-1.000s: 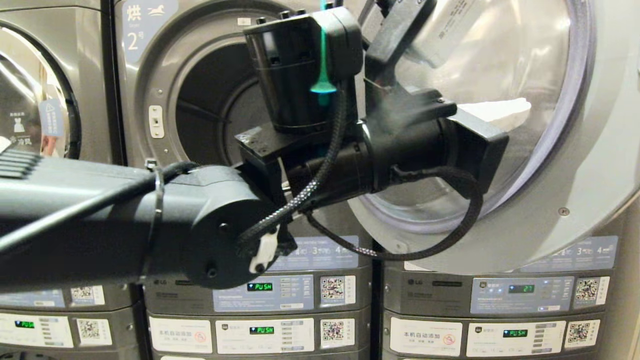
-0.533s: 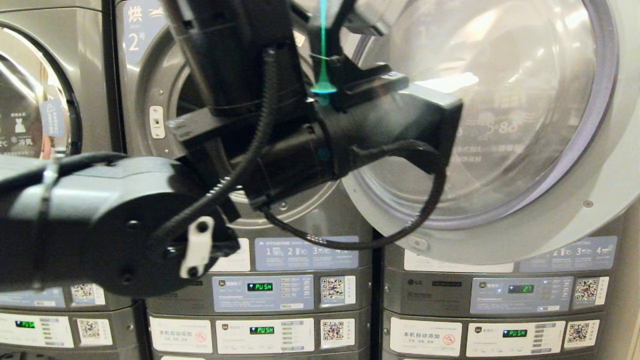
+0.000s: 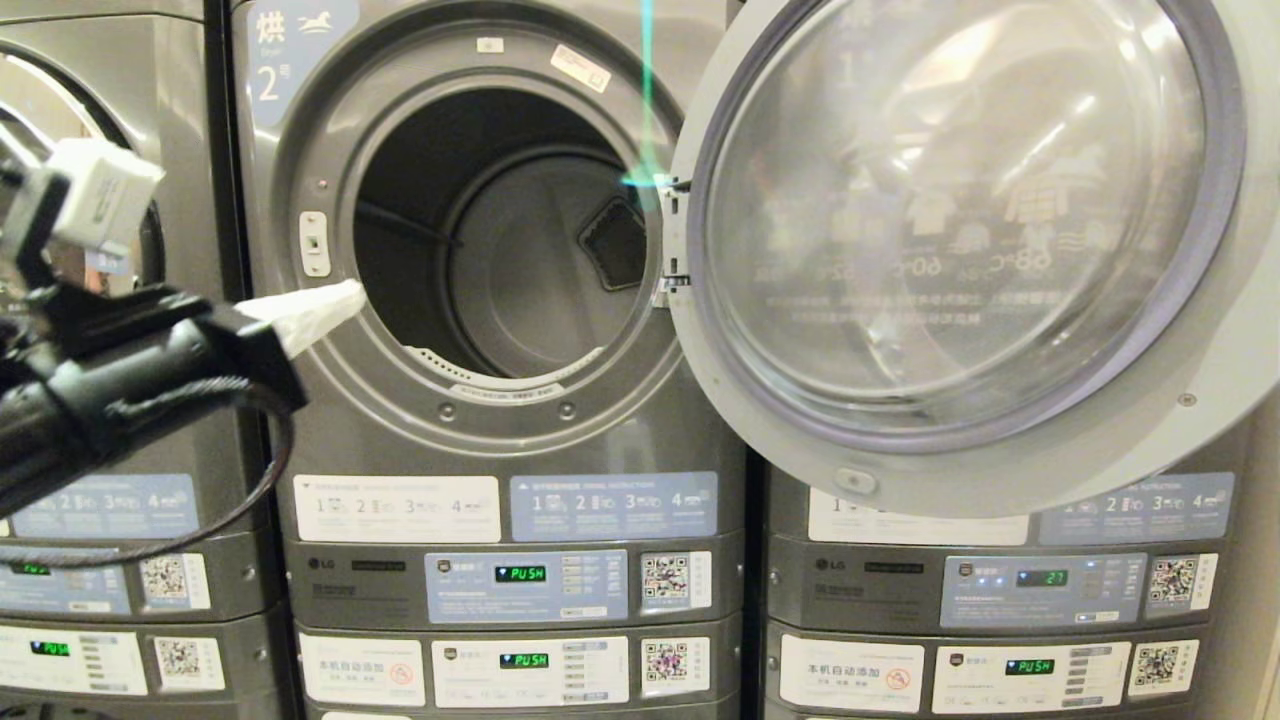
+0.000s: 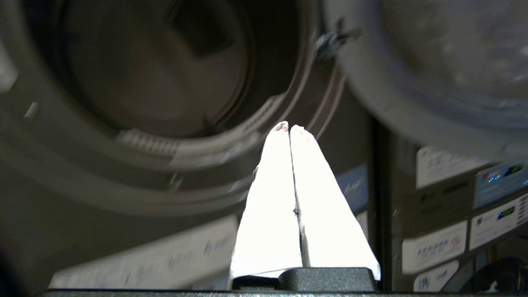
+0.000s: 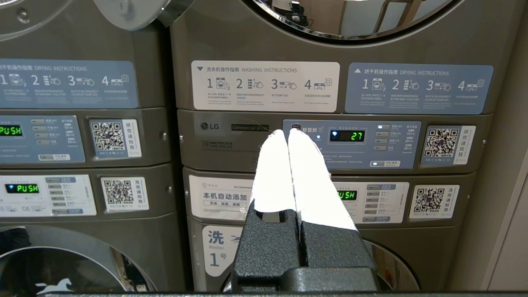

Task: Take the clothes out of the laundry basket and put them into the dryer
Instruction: Open the dryer

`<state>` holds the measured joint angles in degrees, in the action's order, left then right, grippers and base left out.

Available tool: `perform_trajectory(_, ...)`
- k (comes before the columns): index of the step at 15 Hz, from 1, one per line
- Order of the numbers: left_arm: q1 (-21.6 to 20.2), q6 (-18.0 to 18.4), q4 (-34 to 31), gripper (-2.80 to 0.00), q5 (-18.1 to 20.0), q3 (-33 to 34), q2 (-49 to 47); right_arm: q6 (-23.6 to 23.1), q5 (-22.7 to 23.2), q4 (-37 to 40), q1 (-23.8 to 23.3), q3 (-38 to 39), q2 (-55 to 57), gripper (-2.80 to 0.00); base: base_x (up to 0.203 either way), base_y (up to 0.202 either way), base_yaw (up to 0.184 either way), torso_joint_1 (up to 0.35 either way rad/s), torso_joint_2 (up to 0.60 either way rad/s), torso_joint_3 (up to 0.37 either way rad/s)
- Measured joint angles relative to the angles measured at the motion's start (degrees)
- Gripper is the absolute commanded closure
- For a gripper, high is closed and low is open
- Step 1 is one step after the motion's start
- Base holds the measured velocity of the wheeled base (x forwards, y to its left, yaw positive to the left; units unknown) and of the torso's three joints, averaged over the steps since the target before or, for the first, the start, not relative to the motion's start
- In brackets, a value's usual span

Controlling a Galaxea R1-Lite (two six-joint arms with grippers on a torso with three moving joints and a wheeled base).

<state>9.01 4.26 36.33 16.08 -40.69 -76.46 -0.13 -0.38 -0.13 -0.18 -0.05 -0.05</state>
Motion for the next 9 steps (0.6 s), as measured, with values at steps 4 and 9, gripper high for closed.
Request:
perform_trajectory(4, -12.9, 0.0, -0.1, 0.0, 4.9, 23.7, 11.8, -0.2, 0.0, 0.0, 0.0, 0.0, 0.0, 0.0, 0.0, 0.0, 0.0, 0.0, 0.0, 0.0)
perform_trajectory(9, -19.0, -0.6, -10.9, 0.0, -4.6, 39.2, 30.3, 0.3, -0.1, 0.0, 0.0, 0.0, 0.0, 0.0, 0.0, 0.0, 0.0, 0.0, 0.0, 0.0)
